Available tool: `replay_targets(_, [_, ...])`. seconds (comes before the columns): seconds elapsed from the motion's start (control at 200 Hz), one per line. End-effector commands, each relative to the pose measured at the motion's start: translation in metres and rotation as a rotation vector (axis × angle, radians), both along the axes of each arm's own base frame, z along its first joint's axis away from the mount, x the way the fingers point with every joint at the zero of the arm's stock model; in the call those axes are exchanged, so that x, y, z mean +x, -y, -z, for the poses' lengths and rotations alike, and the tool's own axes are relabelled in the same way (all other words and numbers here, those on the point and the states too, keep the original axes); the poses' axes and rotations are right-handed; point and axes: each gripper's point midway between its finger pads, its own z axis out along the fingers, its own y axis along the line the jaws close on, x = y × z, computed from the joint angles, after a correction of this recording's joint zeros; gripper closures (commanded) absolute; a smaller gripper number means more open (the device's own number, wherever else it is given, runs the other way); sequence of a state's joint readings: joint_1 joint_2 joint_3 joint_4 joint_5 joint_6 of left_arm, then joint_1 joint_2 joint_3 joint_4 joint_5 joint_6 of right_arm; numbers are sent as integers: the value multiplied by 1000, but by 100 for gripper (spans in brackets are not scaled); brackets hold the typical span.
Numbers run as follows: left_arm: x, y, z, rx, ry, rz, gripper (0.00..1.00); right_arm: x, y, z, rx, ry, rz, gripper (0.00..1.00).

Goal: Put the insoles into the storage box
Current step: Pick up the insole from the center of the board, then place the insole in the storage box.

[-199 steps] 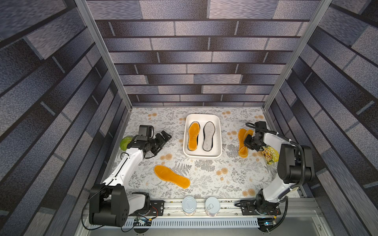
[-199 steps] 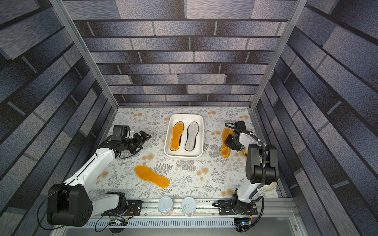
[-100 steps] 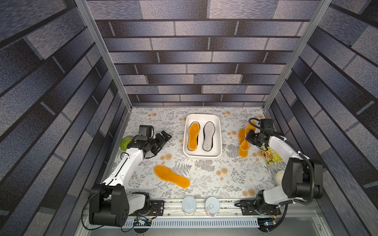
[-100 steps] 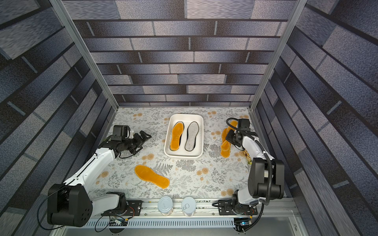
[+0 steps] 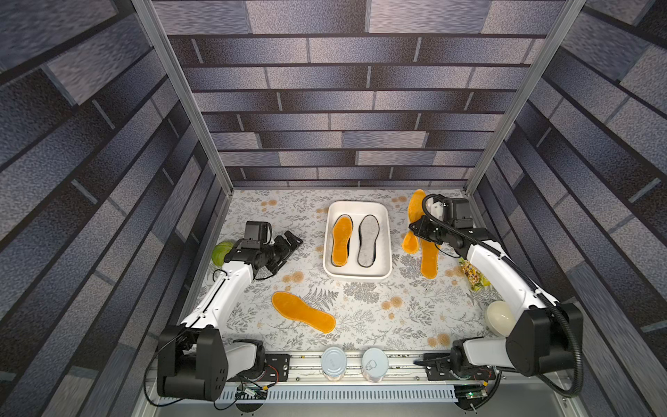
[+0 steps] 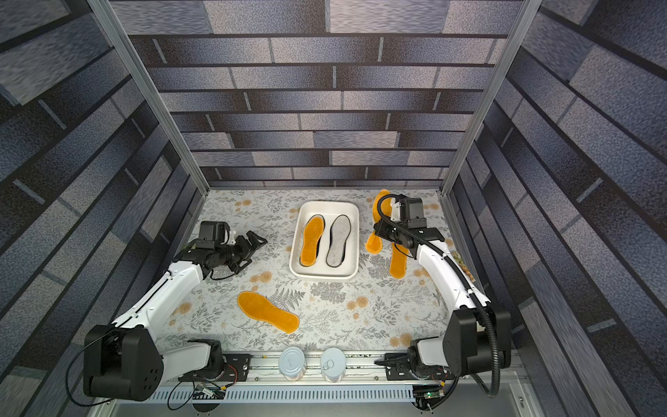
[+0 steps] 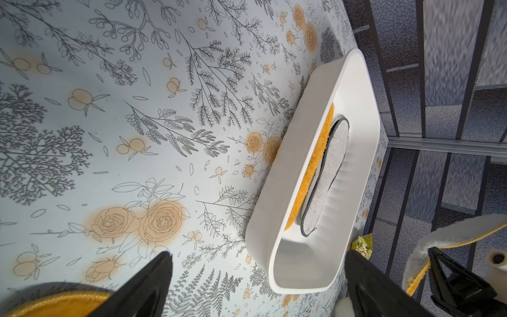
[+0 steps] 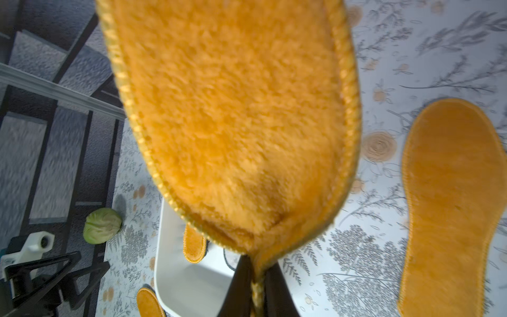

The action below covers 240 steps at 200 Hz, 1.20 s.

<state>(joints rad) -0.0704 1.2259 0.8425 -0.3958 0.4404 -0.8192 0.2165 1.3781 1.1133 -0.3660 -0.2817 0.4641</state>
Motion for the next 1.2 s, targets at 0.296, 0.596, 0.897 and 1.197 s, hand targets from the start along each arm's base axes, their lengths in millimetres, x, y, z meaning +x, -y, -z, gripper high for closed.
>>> replay_targets(0.296, [-1, -2, -5, 6, 18, -4, 0, 26, -105, 54, 8, -104, -67, 89])
replay_targets(0.596, [-1, -3, -5, 4, 21, -7, 0, 30, -115, 104, -86, -235, -28, 89])
replay_targets(0.897, [-2, -4, -3, 4, 13, -5, 0, 28, -116, 132, -115, -315, -7, 88])
replay_targets(1.197, [-1, -4, -3, 2, 13, -4, 0, 23, -115, 140, -131, -349, -3, 85])
